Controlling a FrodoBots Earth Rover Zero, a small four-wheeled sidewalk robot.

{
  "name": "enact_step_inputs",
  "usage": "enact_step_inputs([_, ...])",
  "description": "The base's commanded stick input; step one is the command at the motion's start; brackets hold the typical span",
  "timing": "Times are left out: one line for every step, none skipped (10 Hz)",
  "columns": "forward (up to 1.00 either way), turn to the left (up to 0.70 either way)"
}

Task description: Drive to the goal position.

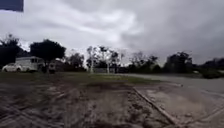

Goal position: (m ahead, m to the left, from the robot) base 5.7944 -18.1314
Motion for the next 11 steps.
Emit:
enact_step_inputs([0.70,0.00])
enact_step_inputs([0.70,0.00])
enact_step_inputs([0.70,0.00])
enact_step_inputs([0.70,0.00])
enact_step_inputs([0.70,0.00])
enact_step_inputs([0.70,0.00])
enact_step_inputs([0.70,0.00])
enact_step_inputs([0.70,-0.25])
enact_step_inputs([0.70,-0.33])
enact_step_inputs([0.70,-0.35])
enact_step_inputs([0.70,-0.35])
